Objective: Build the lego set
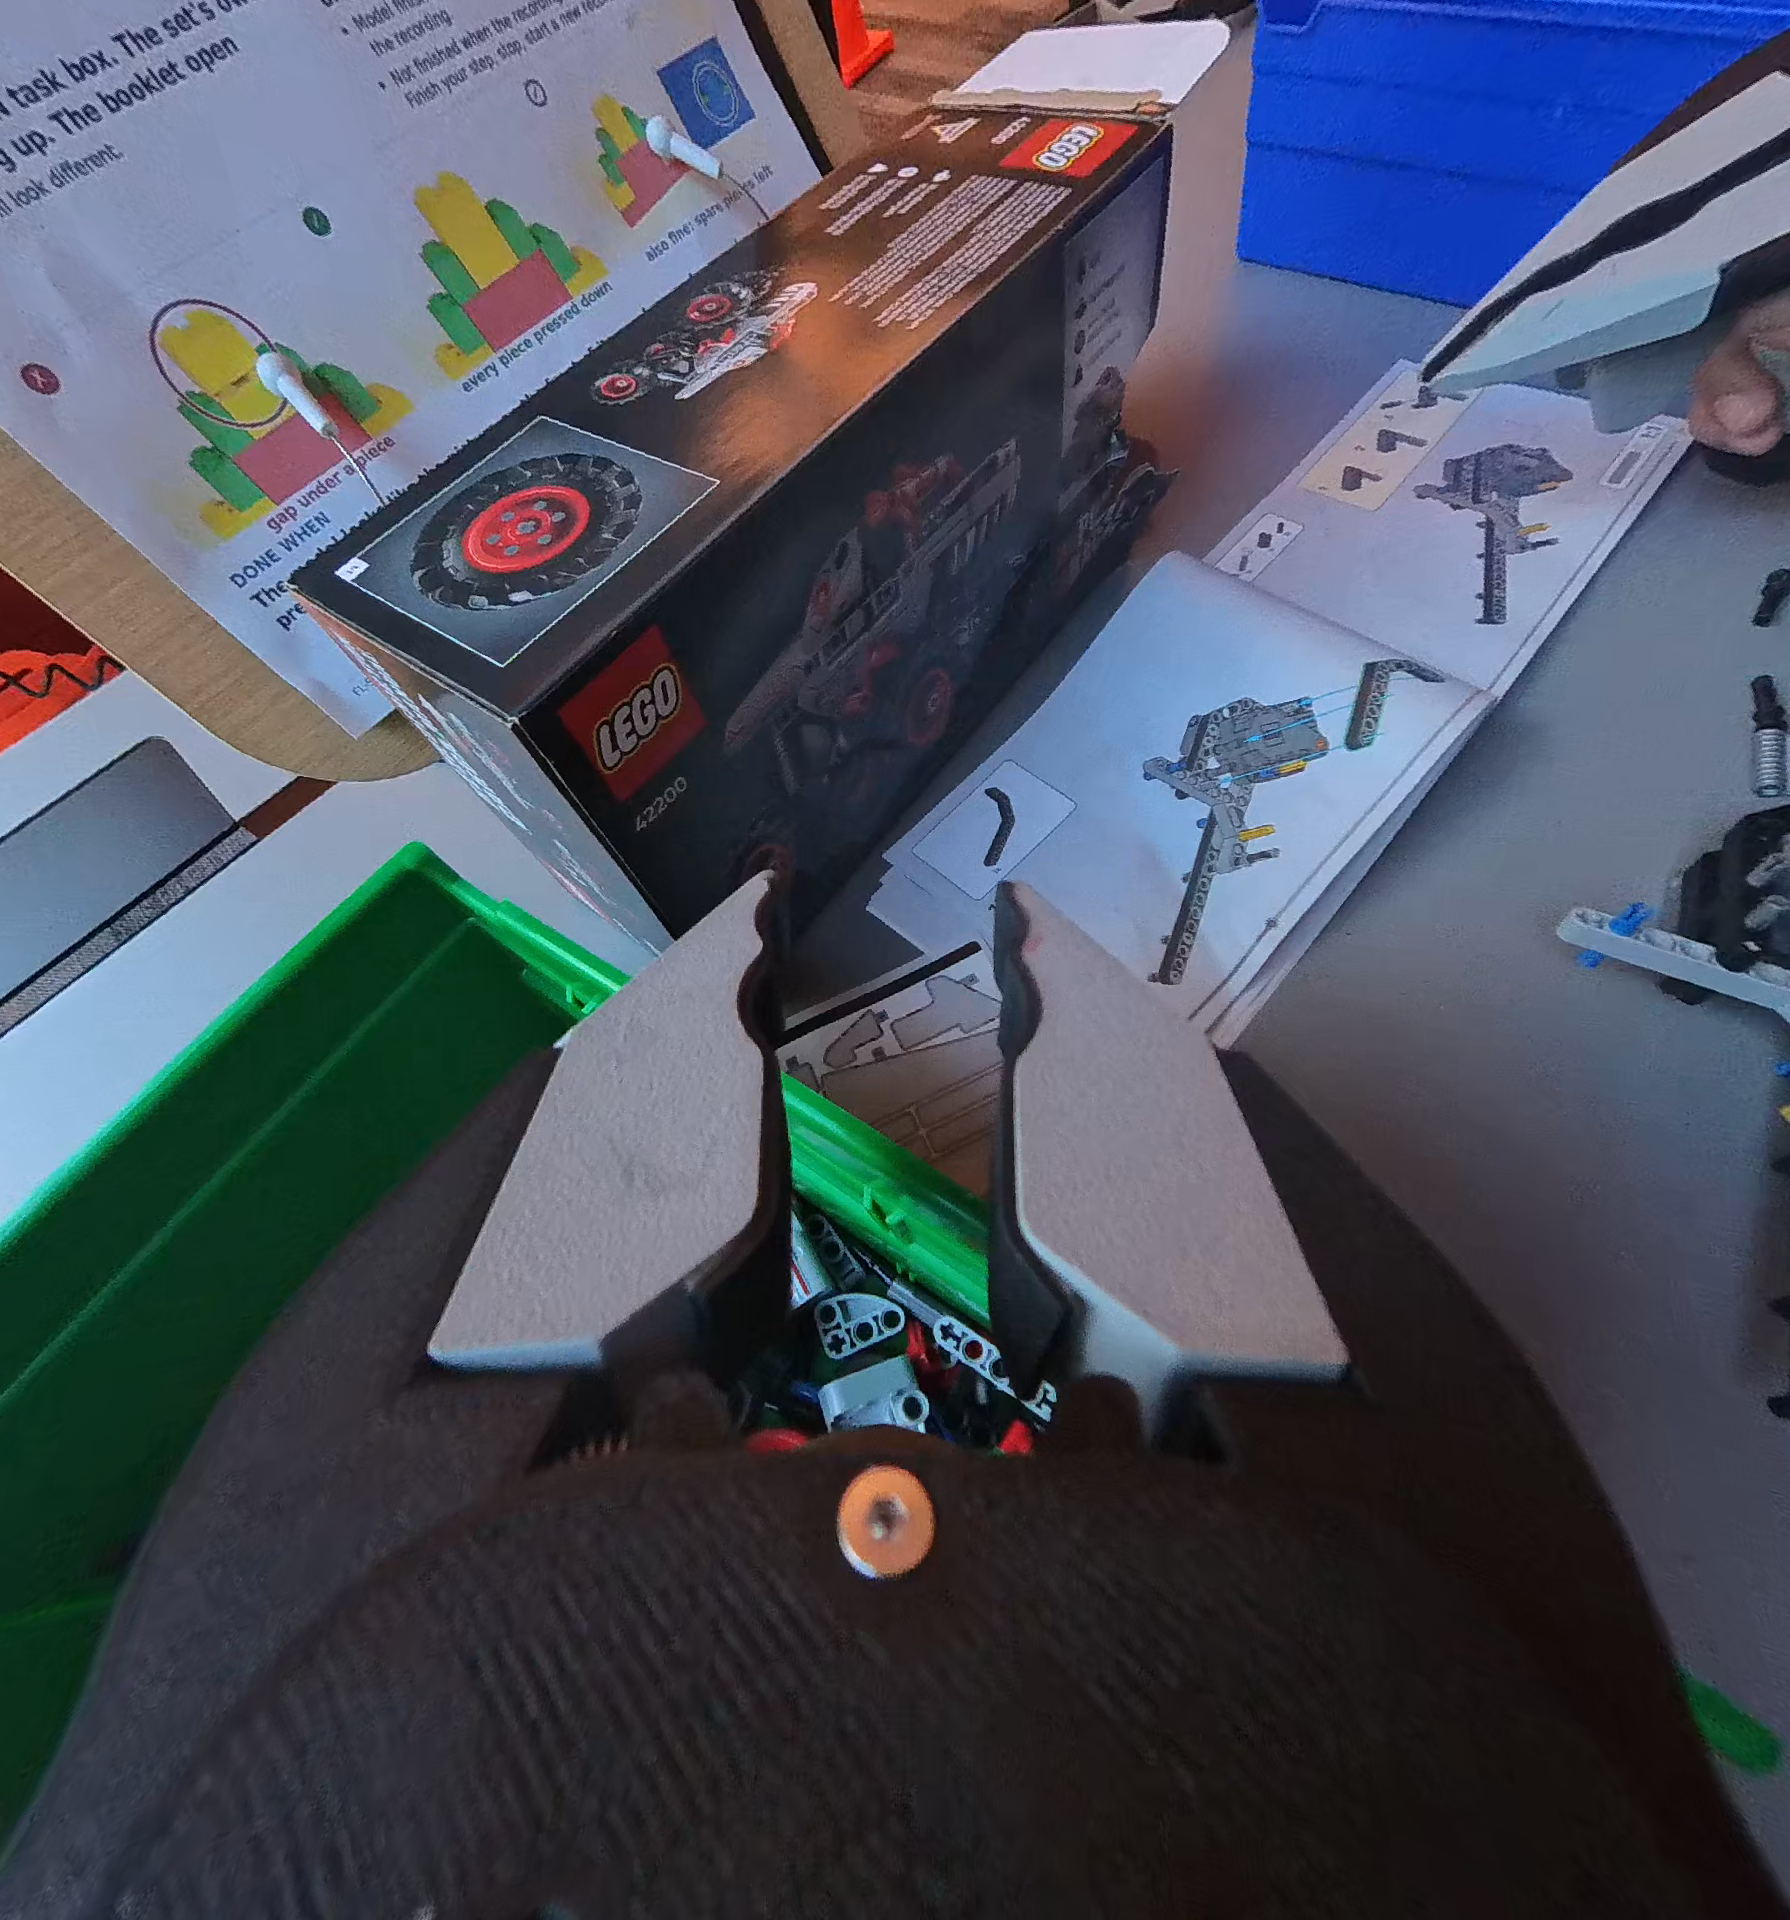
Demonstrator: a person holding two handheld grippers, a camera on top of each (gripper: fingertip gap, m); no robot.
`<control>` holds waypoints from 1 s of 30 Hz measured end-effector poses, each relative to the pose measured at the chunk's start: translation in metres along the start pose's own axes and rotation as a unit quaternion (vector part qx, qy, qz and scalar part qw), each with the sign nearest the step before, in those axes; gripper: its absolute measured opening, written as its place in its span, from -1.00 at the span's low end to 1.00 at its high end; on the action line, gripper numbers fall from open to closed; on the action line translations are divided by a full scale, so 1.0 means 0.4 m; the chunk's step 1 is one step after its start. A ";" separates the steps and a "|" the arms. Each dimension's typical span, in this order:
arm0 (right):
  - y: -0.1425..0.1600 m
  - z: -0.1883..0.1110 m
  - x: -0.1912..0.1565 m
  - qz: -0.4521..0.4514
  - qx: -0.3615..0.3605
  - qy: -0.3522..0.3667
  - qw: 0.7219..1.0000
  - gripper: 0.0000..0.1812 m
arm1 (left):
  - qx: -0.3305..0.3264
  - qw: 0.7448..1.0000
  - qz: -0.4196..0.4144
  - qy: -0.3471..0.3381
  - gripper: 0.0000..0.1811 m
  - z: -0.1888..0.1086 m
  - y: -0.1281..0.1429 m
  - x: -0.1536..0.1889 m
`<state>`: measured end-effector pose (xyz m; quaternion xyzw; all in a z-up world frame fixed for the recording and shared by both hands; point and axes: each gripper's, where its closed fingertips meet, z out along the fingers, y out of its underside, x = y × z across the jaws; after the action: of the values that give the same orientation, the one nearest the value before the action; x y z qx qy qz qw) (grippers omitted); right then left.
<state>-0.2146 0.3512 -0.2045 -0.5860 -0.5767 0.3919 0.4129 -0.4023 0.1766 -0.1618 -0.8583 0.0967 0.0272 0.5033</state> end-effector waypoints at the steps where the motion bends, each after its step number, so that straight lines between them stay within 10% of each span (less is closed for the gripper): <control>1: 0.000 0.000 0.000 0.000 0.000 0.000 1.000 -0.99 | 0.001 1.000 0.000 0.000 -0.61 0.000 -0.001 0.001; 30: 0.000 0.000 -0.001 -0.042 -0.013 0.031 0.999 -1.00 | 0.009 1.000 0.009 -0.014 -0.63 -0.001 -0.004 -0.004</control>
<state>-0.2148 0.3508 -0.2043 -0.5785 -0.5928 0.3487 0.4387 -0.4036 0.1774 -0.1602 -0.8523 0.0977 0.0427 0.5121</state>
